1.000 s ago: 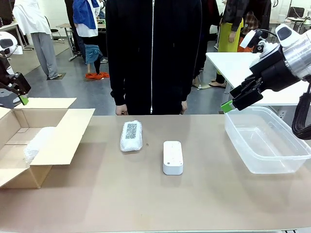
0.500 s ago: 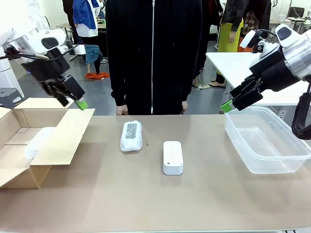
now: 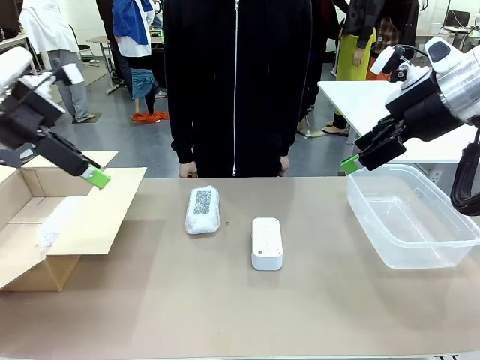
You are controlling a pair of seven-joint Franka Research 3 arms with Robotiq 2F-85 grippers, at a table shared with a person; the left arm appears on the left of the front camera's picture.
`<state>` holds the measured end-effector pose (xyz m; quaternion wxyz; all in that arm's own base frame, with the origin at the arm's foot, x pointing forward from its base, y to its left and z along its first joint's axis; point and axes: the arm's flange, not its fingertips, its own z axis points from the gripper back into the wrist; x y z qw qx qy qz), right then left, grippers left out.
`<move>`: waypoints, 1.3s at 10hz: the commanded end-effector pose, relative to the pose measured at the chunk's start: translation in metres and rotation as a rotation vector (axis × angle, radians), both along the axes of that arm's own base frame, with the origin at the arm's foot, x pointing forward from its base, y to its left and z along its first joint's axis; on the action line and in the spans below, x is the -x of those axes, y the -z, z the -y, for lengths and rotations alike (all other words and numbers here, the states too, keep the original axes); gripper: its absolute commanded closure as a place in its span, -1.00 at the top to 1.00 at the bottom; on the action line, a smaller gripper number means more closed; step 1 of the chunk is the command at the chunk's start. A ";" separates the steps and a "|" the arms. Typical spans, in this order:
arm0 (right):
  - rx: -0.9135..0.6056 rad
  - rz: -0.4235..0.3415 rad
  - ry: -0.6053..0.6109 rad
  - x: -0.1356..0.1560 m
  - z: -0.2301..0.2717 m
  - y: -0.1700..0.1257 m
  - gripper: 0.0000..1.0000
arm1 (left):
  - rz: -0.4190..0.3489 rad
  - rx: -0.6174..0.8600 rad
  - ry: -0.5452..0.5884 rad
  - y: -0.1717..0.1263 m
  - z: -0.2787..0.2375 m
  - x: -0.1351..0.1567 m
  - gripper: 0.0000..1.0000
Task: Separate and place wrapped and unwrapped clocks.
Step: Pick up the Digital clock indicated by the person.
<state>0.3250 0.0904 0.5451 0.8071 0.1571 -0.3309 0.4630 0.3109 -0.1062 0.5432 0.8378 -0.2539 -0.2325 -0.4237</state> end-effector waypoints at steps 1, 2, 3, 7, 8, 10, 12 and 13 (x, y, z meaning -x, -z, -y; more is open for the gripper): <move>-0.020 -0.009 -0.013 -0.001 0.000 0.002 1.00 | 0.057 0.023 0.015 0.008 -0.006 -0.003 1.00; -0.020 -0.009 -0.013 -0.001 0.000 0.002 1.00 | 0.069 -0.032 0.046 0.010 -0.001 -0.004 1.00; -0.020 -0.009 -0.013 -0.001 0.000 0.002 1.00 | 0.110 -0.106 0.027 0.017 0.006 -0.012 1.00; -0.020 -0.009 -0.013 -0.001 0.000 0.002 1.00 | 0.038 0.006 0.024 0.003 -0.011 0.000 1.00; -0.020 -0.009 -0.013 -0.001 0.000 0.002 1.00 | 0.038 0.006 0.024 0.003 -0.011 0.000 1.00; -0.020 -0.009 -0.013 -0.001 0.000 0.002 1.00 | 0.038 0.006 0.024 0.003 -0.011 0.000 1.00; -0.020 -0.009 -0.013 -0.001 0.000 0.002 1.00 | 0.038 0.006 0.024 0.003 -0.011 0.000 1.00; -0.020 -0.009 -0.013 -0.001 0.000 0.002 1.00 | 0.038 0.006 0.024 0.003 -0.011 0.000 1.00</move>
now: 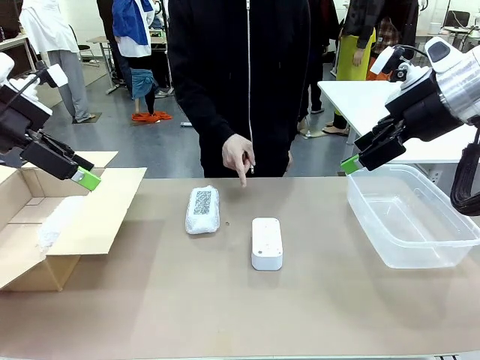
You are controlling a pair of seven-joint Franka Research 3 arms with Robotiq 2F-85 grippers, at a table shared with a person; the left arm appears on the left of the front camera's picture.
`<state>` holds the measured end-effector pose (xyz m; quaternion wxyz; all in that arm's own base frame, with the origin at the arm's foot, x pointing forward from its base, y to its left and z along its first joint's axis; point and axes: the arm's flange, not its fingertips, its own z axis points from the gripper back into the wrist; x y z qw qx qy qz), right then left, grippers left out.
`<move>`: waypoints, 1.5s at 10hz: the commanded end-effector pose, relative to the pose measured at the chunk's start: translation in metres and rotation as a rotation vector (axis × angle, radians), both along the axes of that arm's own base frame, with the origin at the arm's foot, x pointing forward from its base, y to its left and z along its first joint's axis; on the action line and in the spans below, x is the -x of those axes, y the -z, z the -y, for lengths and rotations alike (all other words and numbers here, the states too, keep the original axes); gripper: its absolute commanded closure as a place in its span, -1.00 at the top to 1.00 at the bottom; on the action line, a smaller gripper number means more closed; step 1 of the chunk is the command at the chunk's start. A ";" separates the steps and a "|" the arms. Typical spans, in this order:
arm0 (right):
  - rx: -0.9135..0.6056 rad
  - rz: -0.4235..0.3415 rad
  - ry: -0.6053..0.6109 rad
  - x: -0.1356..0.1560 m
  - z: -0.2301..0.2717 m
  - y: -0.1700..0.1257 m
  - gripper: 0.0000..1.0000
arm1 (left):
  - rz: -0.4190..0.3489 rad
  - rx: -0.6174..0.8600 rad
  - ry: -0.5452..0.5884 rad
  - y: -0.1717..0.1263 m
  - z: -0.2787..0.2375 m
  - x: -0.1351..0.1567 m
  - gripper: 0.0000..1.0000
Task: Separate and place wrapped and unwrapped clocks.
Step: Pick up the Digital clock indicated by the person.
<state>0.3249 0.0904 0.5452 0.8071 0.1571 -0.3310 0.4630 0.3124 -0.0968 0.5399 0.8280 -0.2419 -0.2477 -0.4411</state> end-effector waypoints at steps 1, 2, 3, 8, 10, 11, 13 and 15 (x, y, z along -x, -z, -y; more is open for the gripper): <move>-0.020 -0.009 -0.013 -0.001 0.000 0.002 1.00 | -0.012 0.016 0.000 -0.001 -0.002 0.002 1.00; -0.020 -0.009 -0.013 -0.001 0.000 0.002 1.00 | -0.012 0.016 0.000 -0.001 -0.002 0.002 1.00; -0.020 -0.009 -0.013 -0.001 0.000 0.002 1.00 | -0.012 0.016 0.000 -0.001 -0.002 0.002 1.00; -0.020 -0.009 -0.013 -0.001 0.000 0.002 1.00 | -0.012 0.016 0.000 -0.001 -0.002 0.002 1.00; -0.020 -0.009 -0.013 -0.001 0.000 0.002 1.00 | -0.012 0.016 0.000 -0.001 -0.002 0.002 1.00; -0.020 -0.009 -0.013 -0.001 0.000 0.002 1.00 | -0.012 0.016 0.000 -0.001 -0.002 0.002 1.00; 0.000 0.000 0.000 0.000 0.000 0.000 1.00 | -0.012 0.016 0.000 -0.001 -0.002 0.002 1.00; 0.057 -0.231 0.169 0.006 -0.063 -0.017 1.00 | -0.012 0.016 0.000 -0.001 -0.002 0.002 1.00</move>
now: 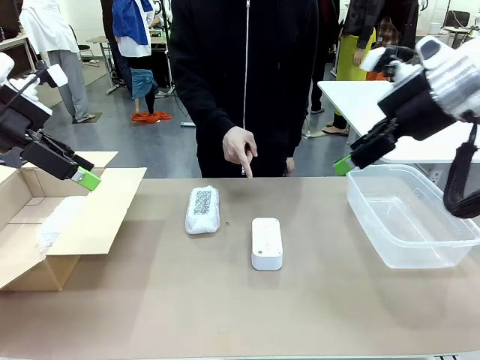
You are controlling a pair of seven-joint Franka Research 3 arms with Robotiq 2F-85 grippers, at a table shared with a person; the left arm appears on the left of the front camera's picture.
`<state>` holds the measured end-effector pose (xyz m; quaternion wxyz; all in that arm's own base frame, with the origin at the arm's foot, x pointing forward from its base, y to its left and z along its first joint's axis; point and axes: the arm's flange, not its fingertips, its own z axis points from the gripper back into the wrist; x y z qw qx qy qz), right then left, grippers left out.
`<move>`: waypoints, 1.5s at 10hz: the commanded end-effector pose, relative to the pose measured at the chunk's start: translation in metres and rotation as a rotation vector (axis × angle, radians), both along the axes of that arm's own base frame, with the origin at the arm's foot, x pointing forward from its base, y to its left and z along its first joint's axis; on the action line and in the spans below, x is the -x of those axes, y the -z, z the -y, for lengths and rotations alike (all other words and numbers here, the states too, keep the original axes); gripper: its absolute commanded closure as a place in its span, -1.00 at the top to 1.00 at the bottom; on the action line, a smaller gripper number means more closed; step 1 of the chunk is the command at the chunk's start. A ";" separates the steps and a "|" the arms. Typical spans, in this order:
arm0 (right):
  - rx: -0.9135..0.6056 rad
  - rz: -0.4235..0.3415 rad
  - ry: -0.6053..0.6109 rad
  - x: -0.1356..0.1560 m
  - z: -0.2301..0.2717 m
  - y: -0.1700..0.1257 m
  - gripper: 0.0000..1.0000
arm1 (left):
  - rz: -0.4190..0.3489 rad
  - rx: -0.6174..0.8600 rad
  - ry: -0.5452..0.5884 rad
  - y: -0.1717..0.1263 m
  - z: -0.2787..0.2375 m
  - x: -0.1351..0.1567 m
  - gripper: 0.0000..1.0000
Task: Separate and place wrapped and unwrapped clocks.
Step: Pick up the Digital clock indicated by the person.
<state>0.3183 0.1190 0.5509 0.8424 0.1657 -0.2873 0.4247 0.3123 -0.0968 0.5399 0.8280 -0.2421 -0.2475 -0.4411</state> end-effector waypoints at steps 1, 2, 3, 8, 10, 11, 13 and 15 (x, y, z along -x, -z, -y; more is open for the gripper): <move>0.148 -0.237 0.200 -0.012 -0.079 0.001 1.00 | -0.011 0.016 0.000 -0.001 -0.002 0.002 1.00; 0.204 -0.329 0.323 -0.023 -0.109 0.012 1.00 | -0.011 0.016 0.000 -0.001 -0.002 0.002 1.00; 0.248 -0.410 0.431 -0.032 -0.133 0.025 1.00 | -0.011 0.016 0.000 -0.001 -0.002 0.002 1.00; 0.234 -0.593 0.457 -0.046 -0.149 0.093 1.00 | -0.011 0.016 0.000 -0.001 -0.002 0.002 1.00; 0.347 -0.539 0.483 -0.036 -0.163 0.101 1.00 | -0.011 0.016 0.000 -0.001 -0.002 0.002 1.00; 0.347 -0.539 0.483 -0.036 -0.163 0.101 1.00 | -0.011 0.016 0.000 -0.001 -0.002 0.002 1.00; 0.365 -0.554 0.555 -0.048 -0.175 0.122 1.00 | -0.011 0.016 0.000 -0.001 -0.002 0.002 1.00; 0.395 -0.525 0.588 -0.055 -0.184 0.138 1.00 | -0.011 0.016 0.000 -0.001 -0.002 0.002 1.00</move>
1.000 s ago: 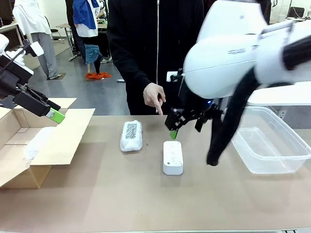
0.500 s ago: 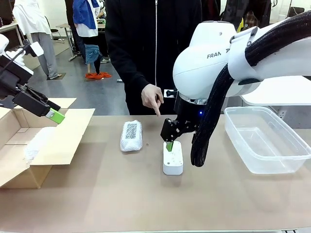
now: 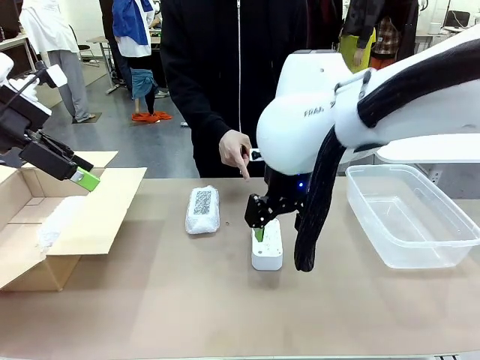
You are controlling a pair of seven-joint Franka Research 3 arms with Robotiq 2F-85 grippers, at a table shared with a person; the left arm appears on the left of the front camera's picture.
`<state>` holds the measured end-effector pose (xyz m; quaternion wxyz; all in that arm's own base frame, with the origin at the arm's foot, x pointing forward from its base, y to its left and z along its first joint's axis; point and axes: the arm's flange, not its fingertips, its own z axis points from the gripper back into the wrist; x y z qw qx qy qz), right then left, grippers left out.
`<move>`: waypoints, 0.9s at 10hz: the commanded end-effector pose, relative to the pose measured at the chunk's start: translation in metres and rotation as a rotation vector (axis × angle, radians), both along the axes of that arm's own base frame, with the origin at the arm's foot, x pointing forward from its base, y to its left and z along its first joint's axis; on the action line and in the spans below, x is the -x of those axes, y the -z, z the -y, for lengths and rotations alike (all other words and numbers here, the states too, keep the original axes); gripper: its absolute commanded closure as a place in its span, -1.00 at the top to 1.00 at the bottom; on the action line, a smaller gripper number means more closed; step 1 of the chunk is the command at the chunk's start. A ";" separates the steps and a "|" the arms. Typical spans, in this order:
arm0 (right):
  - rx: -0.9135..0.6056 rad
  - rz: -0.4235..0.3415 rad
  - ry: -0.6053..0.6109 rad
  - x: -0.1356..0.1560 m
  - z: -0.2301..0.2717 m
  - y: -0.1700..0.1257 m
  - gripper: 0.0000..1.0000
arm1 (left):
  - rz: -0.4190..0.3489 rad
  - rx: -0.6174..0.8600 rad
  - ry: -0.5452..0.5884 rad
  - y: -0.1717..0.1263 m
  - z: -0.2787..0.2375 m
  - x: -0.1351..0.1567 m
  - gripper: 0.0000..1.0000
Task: Separate and place wrapped and unwrapped clocks.
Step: Pick up the Digital clock indicated by the person.
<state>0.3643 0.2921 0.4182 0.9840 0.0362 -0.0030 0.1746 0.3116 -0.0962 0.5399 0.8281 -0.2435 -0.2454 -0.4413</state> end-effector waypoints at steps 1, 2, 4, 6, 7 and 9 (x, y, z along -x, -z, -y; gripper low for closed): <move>0.034 0.045 0.058 -0.009 -0.011 0.010 1.00 | -0.007 0.016 -0.002 -0.001 -0.001 0.001 1.00; 0.069 0.072 0.102 -0.009 -0.012 0.018 1.00 | -0.007 0.016 -0.002 -0.001 -0.001 0.001 1.00; 0.086 0.118 0.151 -0.012 -0.019 0.033 1.00 | -0.007 0.016 -0.002 -0.001 -0.001 0.001 1.00; 0.084 0.144 0.167 -0.022 -0.024 0.043 1.00 | -0.007 0.016 -0.002 -0.001 -0.001 0.001 1.00; 0.078 0.152 0.169 -0.027 -0.026 0.047 1.00 | -0.007 0.016 -0.002 -0.001 -0.001 0.001 1.00; 0.062 0.146 0.183 -0.041 -0.023 0.052 1.00 | -0.007 0.016 -0.002 -0.001 -0.001 0.001 1.00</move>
